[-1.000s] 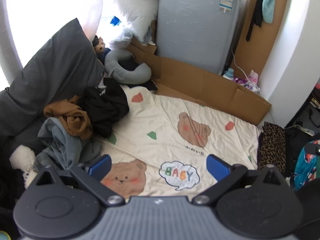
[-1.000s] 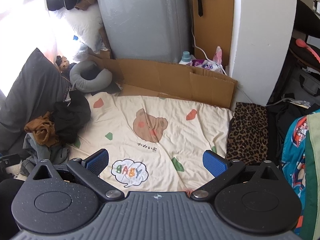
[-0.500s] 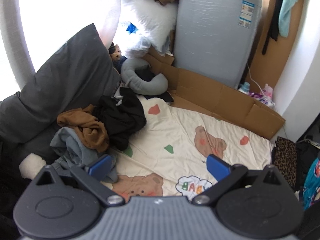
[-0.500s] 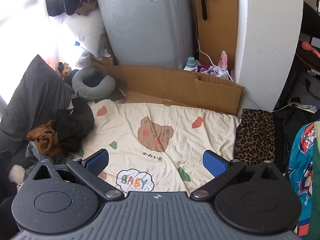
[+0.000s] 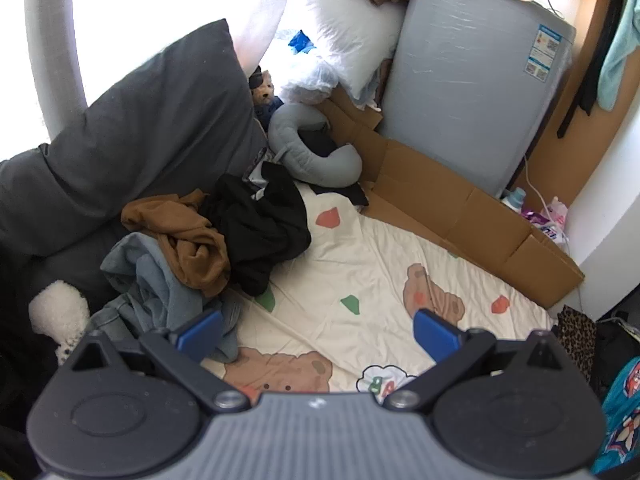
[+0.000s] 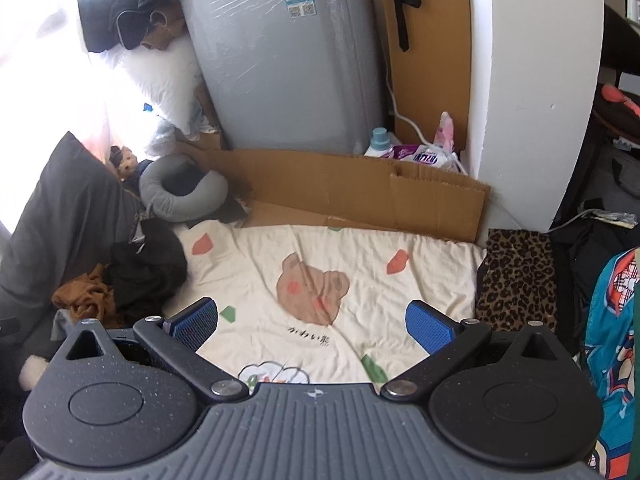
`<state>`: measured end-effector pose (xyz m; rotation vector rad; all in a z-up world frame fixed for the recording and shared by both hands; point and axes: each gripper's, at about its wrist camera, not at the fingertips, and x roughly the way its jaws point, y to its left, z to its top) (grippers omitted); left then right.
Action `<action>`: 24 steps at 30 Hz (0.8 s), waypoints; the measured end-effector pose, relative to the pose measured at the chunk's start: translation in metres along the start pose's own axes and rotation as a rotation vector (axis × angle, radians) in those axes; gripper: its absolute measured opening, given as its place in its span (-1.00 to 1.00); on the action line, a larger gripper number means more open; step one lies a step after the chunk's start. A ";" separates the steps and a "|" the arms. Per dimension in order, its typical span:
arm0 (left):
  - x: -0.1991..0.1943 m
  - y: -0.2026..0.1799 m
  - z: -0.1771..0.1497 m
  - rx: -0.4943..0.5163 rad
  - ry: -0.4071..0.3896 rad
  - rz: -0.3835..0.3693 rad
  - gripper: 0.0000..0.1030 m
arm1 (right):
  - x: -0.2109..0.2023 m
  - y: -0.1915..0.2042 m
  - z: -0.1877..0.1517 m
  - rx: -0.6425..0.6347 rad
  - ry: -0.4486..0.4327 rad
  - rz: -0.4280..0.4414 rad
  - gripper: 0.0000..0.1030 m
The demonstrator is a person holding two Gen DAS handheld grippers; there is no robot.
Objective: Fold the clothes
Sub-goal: 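Move the left tool toward the clothes pile and lower onto the black garment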
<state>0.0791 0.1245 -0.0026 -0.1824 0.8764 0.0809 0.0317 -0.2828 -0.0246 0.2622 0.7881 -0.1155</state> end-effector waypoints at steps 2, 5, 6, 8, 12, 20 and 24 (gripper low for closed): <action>0.006 0.004 0.001 -0.007 0.002 0.005 0.99 | 0.006 0.002 0.003 -0.005 0.002 -0.008 1.00; 0.015 0.010 0.001 -0.017 0.001 0.018 0.99 | 0.017 0.005 0.008 -0.004 0.008 -0.011 1.00; 0.018 0.013 0.002 -0.025 -0.001 0.022 0.99 | 0.021 0.006 0.009 -0.011 0.010 -0.009 1.00; 0.024 0.019 0.003 -0.048 -0.001 0.023 0.99 | 0.028 0.010 0.011 -0.030 0.007 -0.016 1.00; 0.035 0.026 0.007 -0.046 -0.013 0.051 0.99 | 0.045 0.016 0.017 -0.059 0.026 -0.024 1.00; 0.062 0.054 0.016 -0.136 -0.042 0.098 0.99 | 0.081 0.017 0.030 -0.078 0.036 0.002 1.00; 0.070 0.070 0.022 -0.176 -0.071 0.133 0.99 | 0.102 0.019 0.032 -0.114 0.045 0.029 1.00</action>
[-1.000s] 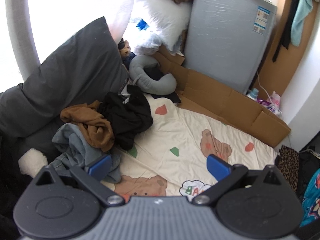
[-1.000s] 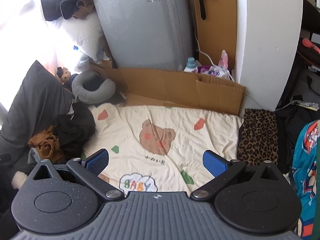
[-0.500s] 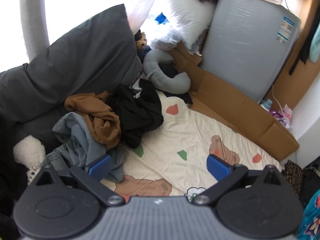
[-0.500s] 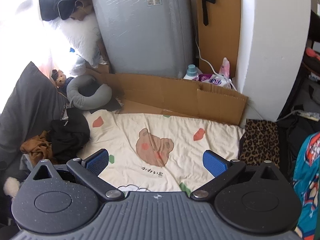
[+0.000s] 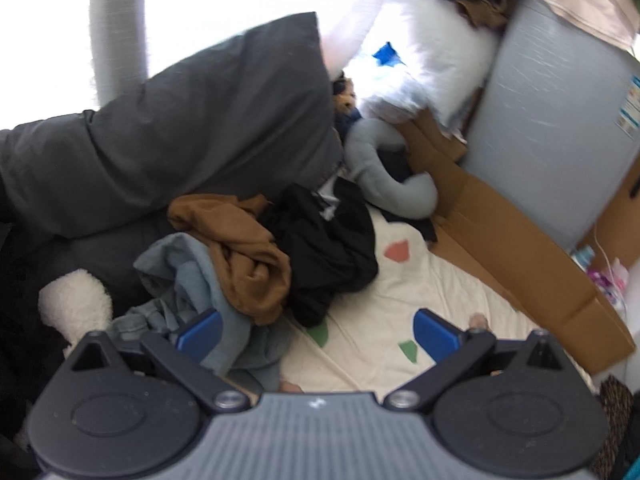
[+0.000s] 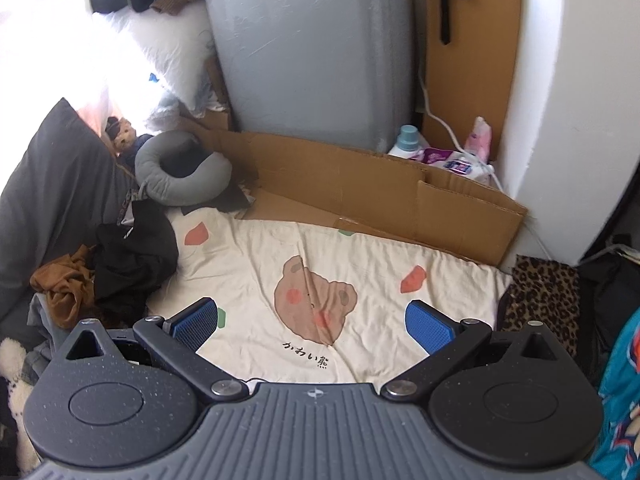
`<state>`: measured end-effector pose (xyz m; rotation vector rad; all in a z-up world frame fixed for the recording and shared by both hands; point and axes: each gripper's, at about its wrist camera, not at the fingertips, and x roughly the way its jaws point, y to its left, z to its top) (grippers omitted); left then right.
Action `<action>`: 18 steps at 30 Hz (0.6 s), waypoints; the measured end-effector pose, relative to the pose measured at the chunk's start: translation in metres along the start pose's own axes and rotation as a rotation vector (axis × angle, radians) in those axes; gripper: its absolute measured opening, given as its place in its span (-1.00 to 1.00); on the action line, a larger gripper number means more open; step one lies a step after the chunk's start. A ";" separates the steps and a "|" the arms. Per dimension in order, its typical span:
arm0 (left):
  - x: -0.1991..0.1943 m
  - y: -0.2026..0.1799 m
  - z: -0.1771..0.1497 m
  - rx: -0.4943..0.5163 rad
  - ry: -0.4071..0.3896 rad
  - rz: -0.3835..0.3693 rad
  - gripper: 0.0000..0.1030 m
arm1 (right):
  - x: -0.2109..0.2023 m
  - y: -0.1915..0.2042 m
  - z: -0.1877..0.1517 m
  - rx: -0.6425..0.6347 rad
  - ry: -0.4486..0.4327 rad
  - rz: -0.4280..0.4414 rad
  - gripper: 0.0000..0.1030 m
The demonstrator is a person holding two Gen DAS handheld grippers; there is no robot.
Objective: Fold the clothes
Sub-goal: 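Move the left tool toward the clothes pile and lower onto the black garment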
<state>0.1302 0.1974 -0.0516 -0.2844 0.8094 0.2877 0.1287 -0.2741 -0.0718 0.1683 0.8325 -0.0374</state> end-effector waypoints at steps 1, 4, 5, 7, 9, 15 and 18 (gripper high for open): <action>0.003 0.003 0.001 -0.006 -0.007 0.007 0.99 | 0.005 0.000 0.001 -0.008 0.000 0.007 1.00; 0.014 0.011 0.005 -0.024 -0.022 0.014 0.99 | 0.023 0.001 0.003 -0.023 0.019 0.035 1.00; 0.018 0.012 0.005 -0.024 -0.027 0.012 0.99 | 0.028 0.001 0.003 -0.025 0.027 0.045 1.00; 0.026 0.014 0.006 -0.018 -0.036 0.014 0.99 | 0.036 0.004 0.005 -0.034 0.033 0.065 1.00; 0.034 0.014 0.006 -0.014 -0.047 0.010 0.97 | 0.043 0.007 0.007 -0.048 0.039 0.082 1.00; 0.060 0.005 0.005 0.023 -0.073 -0.006 0.95 | 0.064 0.020 0.012 -0.099 0.051 0.103 1.00; 0.078 -0.001 0.003 0.036 -0.076 -0.019 0.95 | 0.072 0.025 0.014 -0.123 0.043 0.120 1.00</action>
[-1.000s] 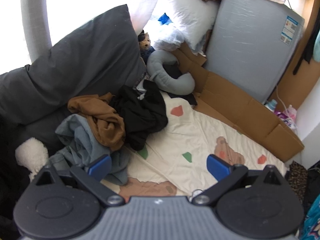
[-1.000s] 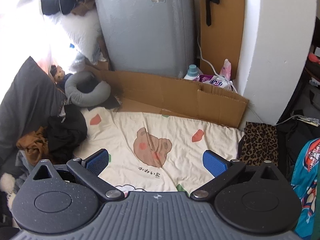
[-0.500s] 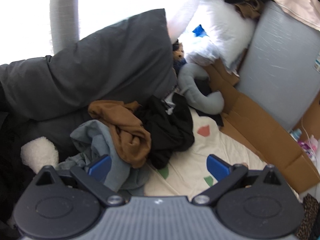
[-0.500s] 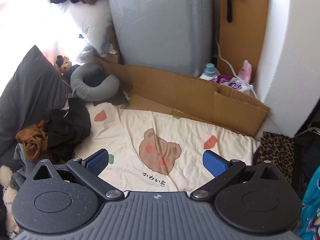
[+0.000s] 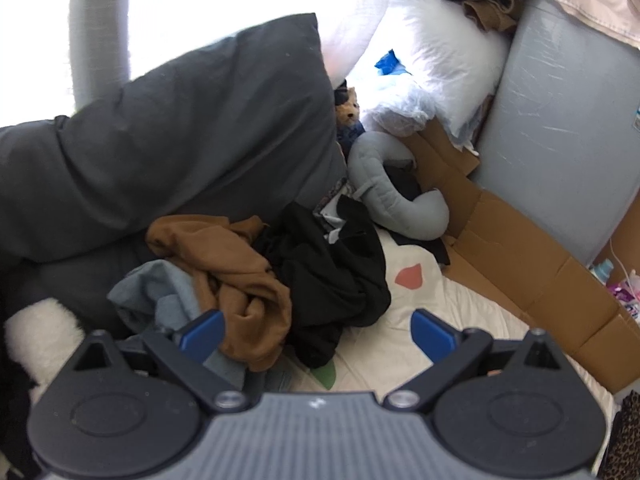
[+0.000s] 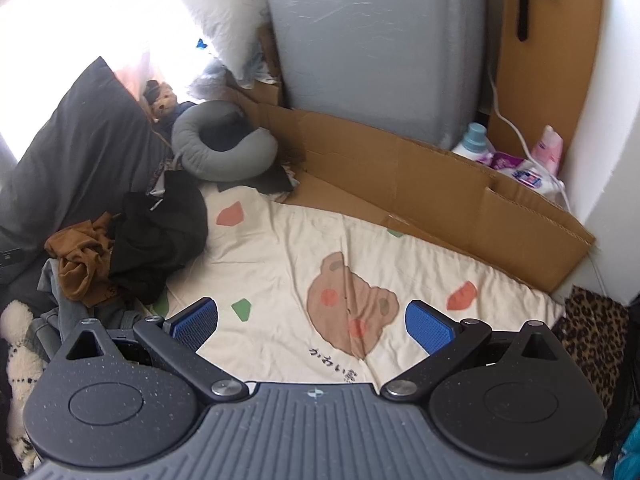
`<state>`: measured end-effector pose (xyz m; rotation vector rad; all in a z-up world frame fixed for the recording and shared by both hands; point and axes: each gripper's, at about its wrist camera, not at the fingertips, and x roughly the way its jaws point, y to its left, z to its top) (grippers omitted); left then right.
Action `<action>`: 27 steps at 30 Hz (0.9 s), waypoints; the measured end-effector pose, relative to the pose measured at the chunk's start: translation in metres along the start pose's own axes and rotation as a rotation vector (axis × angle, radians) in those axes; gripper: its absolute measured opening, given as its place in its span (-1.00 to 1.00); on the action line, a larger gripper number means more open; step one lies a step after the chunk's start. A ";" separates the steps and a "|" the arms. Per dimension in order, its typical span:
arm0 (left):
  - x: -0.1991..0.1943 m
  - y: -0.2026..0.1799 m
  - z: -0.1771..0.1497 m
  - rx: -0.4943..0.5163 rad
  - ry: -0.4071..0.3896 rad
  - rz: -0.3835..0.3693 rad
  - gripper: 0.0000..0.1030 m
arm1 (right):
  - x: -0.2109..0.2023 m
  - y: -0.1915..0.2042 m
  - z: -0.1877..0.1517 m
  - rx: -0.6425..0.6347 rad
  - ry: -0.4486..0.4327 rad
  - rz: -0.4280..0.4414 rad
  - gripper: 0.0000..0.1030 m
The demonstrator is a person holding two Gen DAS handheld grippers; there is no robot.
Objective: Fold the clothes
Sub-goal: 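Move the left tool toward the clothes pile and lower onto the black garment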
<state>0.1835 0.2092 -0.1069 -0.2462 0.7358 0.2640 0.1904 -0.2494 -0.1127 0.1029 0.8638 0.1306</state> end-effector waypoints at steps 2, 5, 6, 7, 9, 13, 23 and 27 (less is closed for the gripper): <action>0.011 -0.006 -0.002 0.017 -0.017 -0.004 0.89 | 0.006 0.001 0.001 -0.008 0.000 0.007 1.00; 0.028 -0.015 -0.006 0.044 -0.041 -0.015 0.88 | 0.015 0.002 0.002 0.012 0.008 0.014 1.00; 0.034 -0.018 -0.007 0.052 -0.044 -0.022 0.86 | 0.018 0.003 0.002 0.021 0.010 0.018 1.00; 0.040 -0.021 -0.008 0.055 -0.045 -0.030 0.82 | 0.021 0.003 0.003 0.030 0.013 0.021 1.00; 0.051 -0.023 -0.008 0.047 -0.046 -0.042 0.79 | 0.025 0.007 0.002 0.023 0.012 0.032 1.00; 0.070 -0.027 -0.009 0.048 -0.043 -0.053 0.74 | 0.038 0.010 -0.001 0.008 0.018 0.044 1.00; 0.120 -0.040 -0.029 0.118 -0.041 -0.064 0.67 | 0.079 0.009 -0.019 0.003 0.053 0.092 1.00; 0.141 -0.042 -0.041 0.133 -0.038 -0.063 0.67 | 0.093 0.011 -0.025 0.010 0.068 0.114 1.00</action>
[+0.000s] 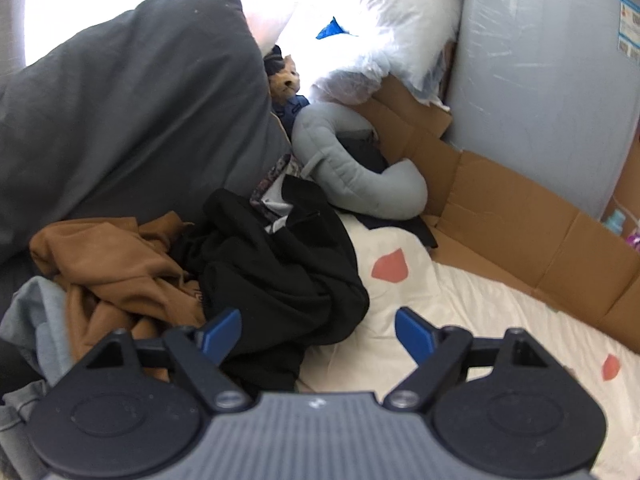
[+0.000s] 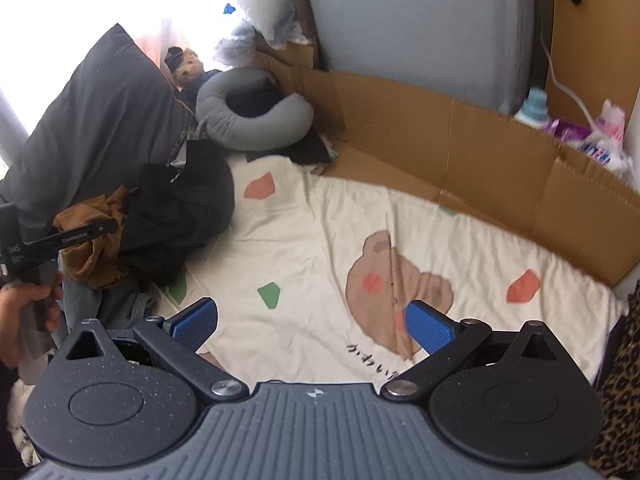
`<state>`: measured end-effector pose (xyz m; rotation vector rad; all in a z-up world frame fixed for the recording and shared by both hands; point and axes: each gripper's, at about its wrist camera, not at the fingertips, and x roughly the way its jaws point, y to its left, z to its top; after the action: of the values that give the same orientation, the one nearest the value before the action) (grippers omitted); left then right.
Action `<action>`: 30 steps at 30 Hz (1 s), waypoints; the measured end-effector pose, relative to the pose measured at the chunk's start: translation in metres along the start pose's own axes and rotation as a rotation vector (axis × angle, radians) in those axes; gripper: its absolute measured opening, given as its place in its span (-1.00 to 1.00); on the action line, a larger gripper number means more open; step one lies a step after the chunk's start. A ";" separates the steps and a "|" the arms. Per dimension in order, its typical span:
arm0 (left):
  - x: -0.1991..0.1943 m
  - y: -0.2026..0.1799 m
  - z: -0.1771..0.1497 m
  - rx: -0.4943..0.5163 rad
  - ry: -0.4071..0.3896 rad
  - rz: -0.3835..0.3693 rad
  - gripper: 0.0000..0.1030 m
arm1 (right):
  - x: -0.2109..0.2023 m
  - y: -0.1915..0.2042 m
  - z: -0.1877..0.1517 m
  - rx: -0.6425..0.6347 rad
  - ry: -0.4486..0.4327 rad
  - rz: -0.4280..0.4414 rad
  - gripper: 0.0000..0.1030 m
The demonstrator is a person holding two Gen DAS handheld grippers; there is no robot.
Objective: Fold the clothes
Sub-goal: 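Move the left tool toward the clothes pile and lower onto the black garment, then close the left gripper on the black knit garment and lift it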
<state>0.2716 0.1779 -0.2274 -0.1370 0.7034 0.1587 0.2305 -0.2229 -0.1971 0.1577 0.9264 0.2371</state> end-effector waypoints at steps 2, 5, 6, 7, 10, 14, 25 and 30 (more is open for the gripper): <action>0.011 0.001 -0.006 -0.002 0.004 0.003 0.67 | 0.007 0.000 -0.003 -0.011 -0.003 0.002 1.00; 0.027 0.005 -0.016 0.002 0.016 -0.008 0.67 | 0.018 -0.002 -0.008 -0.035 -0.012 -0.007 1.00; 0.033 0.006 -0.019 0.010 0.021 -0.010 0.67 | 0.022 -0.005 -0.009 -0.025 -0.010 -0.001 1.00; 0.039 0.007 -0.021 0.021 0.028 -0.005 0.67 | 0.025 -0.008 -0.011 -0.012 -0.009 0.006 1.00; 0.055 0.011 -0.028 0.048 0.035 0.033 0.67 | 0.036 -0.014 -0.017 0.002 0.000 0.009 1.00; 0.071 0.017 -0.031 0.083 0.030 0.091 0.73 | 0.049 -0.016 -0.024 -0.016 0.000 0.007 1.00; 0.110 0.042 -0.041 0.052 0.101 0.135 0.01 | 0.082 -0.032 -0.043 0.014 0.021 0.018 1.00; 0.099 0.042 -0.043 0.044 0.064 0.152 -0.84 | 0.088 -0.042 -0.047 0.053 0.013 0.036 1.00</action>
<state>0.3110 0.2217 -0.3275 -0.0467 0.7811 0.2850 0.2490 -0.2377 -0.3029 0.2221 0.9438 0.2472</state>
